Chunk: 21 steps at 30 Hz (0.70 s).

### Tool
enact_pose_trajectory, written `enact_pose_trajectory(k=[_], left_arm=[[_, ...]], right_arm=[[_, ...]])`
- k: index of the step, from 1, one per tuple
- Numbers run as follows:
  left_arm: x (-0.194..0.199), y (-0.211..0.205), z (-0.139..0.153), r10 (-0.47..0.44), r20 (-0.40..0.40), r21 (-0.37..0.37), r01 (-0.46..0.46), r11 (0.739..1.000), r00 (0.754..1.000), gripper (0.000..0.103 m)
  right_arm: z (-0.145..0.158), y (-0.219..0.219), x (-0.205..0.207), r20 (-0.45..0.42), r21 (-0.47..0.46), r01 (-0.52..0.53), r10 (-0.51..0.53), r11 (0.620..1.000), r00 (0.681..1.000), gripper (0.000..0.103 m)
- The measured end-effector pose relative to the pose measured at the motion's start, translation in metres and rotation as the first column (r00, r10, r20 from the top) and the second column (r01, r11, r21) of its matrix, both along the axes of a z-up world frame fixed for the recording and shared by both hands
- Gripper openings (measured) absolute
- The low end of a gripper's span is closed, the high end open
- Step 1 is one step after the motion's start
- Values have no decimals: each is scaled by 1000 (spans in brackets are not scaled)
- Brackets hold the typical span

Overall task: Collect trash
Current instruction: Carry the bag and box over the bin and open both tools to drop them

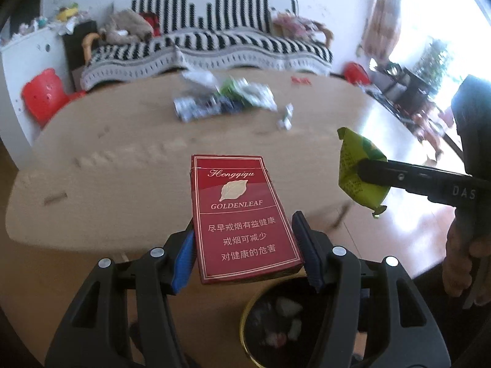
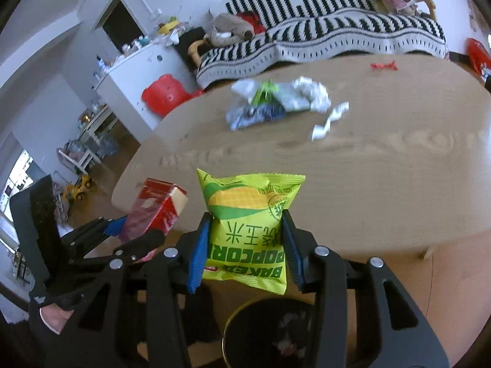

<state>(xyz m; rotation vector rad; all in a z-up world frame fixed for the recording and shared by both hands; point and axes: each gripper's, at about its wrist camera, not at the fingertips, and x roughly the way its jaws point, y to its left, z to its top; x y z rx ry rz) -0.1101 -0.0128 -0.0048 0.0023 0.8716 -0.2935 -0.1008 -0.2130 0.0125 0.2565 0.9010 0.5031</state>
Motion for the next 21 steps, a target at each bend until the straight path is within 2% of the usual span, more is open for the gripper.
enact_pose_trajectory(k=[5,10,16,21], left_arm=[[-28,-14,-28,-55,-89,-9,55,998,995,58],[-57,-33,-56,-127,-179,-20,126,992,976,58],[-72,-47,-87,-175,-298,-51,168,985,938,58],[-75,-52,-114,-172,-406,-66,159,985,897,58]], right_arm=[[-27,-7,-44,-64,-6,-11,10,1000,998,44],[-60,-13,-81,-152,-24,-15,11,1000,988,44],[-99,-13,-116,-288,-52,-26,10,998,958,44],[-116,-17,-120,-358,-82,-8,-22,997,934,44]])
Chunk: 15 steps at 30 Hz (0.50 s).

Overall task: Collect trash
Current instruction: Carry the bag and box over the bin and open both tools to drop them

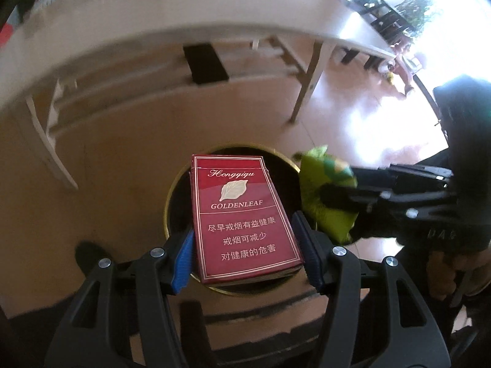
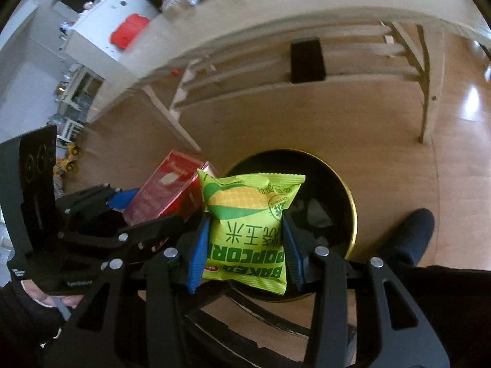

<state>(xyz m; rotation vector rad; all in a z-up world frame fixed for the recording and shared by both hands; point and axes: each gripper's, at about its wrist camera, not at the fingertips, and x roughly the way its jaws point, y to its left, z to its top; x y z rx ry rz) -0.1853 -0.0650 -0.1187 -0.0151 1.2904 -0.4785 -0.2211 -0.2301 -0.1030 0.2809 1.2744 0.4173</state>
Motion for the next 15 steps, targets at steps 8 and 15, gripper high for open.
enact_pose_trajectory(k=[8,15], left_arm=[[4,-3,-41,29,-179,29,-24,999,983,58],[6,-7,-38,17,-173,32,-11,999,985,58]], right_arm=[[-21,-6,12,-102,-5,45,-45,999,994,45],[-19,-3,13,-96,-1,43,-43,999,994,45]])
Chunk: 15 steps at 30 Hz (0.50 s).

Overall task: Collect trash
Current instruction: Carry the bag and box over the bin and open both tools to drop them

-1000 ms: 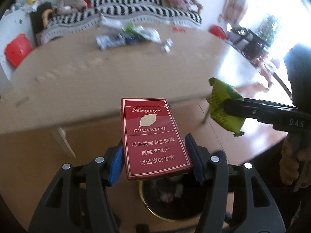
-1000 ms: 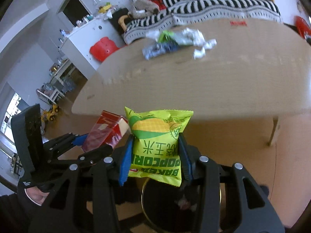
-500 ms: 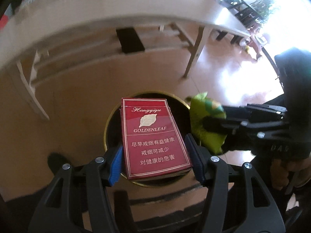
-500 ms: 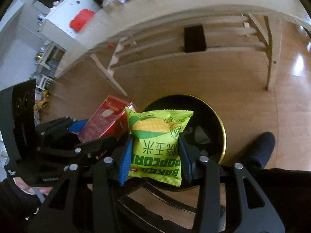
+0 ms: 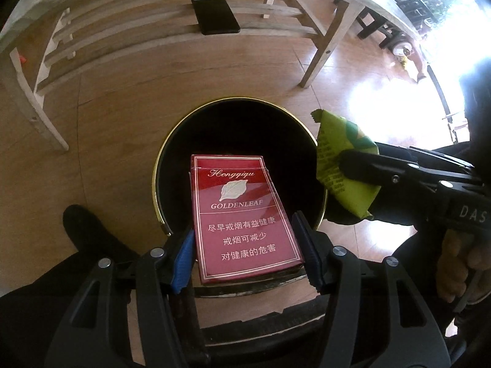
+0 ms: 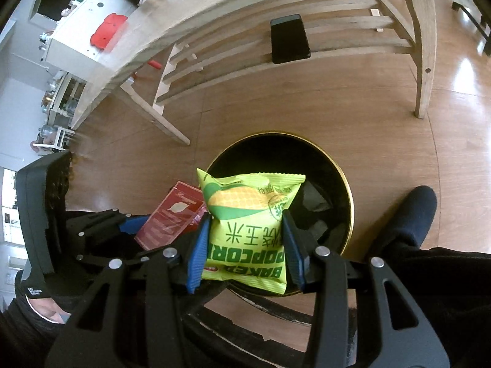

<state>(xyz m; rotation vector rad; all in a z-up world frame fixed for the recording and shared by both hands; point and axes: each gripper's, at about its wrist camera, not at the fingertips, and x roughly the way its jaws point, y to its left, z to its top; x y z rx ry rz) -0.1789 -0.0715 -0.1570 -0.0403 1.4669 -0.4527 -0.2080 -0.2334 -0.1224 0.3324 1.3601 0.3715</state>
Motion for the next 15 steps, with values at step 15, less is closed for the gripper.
enact_pose_trajectory(k=[15], left_arm=[[4,3,1,7,-4,-5,-7,1000,1000,58]], right_arm=[[3,0,3,10,0,3,-3,1000,1000,46]])
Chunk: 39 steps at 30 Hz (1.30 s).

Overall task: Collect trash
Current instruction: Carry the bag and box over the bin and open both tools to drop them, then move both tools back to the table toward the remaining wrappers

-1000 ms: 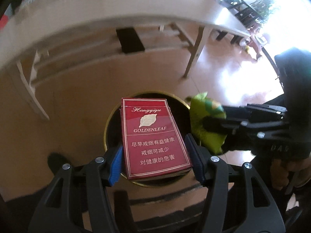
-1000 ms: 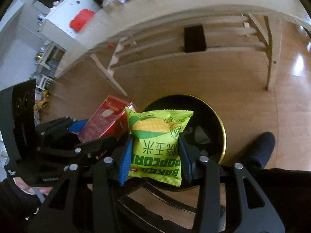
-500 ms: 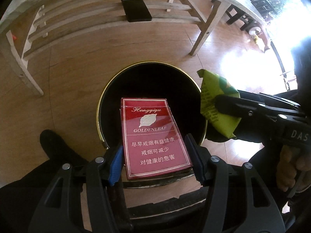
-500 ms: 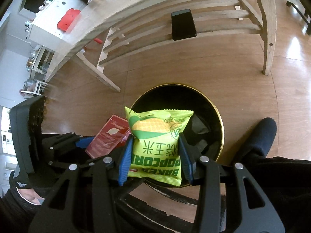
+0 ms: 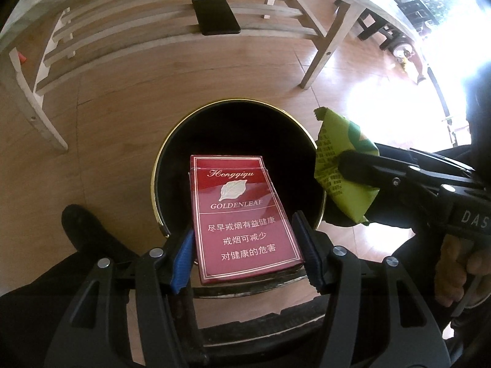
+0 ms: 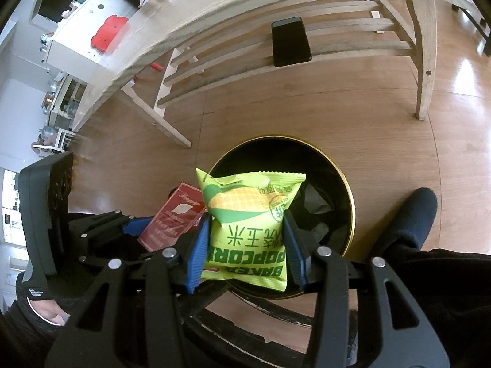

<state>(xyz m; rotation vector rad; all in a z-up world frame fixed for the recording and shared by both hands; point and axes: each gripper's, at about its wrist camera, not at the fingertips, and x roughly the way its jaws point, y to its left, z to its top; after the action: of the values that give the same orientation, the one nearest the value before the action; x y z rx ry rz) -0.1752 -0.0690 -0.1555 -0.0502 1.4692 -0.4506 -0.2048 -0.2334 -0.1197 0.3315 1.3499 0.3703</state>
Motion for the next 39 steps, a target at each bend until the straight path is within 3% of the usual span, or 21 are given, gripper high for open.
enact_pose_trajectory(k=[4,7,11,21,25,28,33,35,39], left_arm=[[0,1,0,3,1,0,-3,1000,1000,58],[1,0,-1,9,-8,-1,-9,1000,1000,68],[2,-1,0,16,-1,1,-16,1000,1000,77],[3,-3,2,25,13,5,-25,1000,1000,83],[8,1,15,46,54,-9,-45,999,997,84],[19,10,40,76,131,-40,-71,997,988,84],[59,35,103,171,332,-52,-163,985,928,89],[77,44,124,213,372,-79,-198,977,903,90],[126,60,168,312,477,-113,-295,949,822,93]], right_arm=[[1,2,0,4,-2,0,0,1000,1000,48],[3,1,1,10,0,8,-8,1000,1000,60],[4,0,2,14,4,19,-19,1000,1000,62],[6,-1,3,25,5,23,-23,1000,999,69],[20,0,5,79,-2,33,-33,999,996,70],[48,-2,17,161,6,45,-46,999,986,70],[109,-3,56,323,-1,74,-70,997,944,71],[132,-3,81,382,-1,95,-88,995,920,71],[158,-7,141,433,21,153,-147,988,889,71]])
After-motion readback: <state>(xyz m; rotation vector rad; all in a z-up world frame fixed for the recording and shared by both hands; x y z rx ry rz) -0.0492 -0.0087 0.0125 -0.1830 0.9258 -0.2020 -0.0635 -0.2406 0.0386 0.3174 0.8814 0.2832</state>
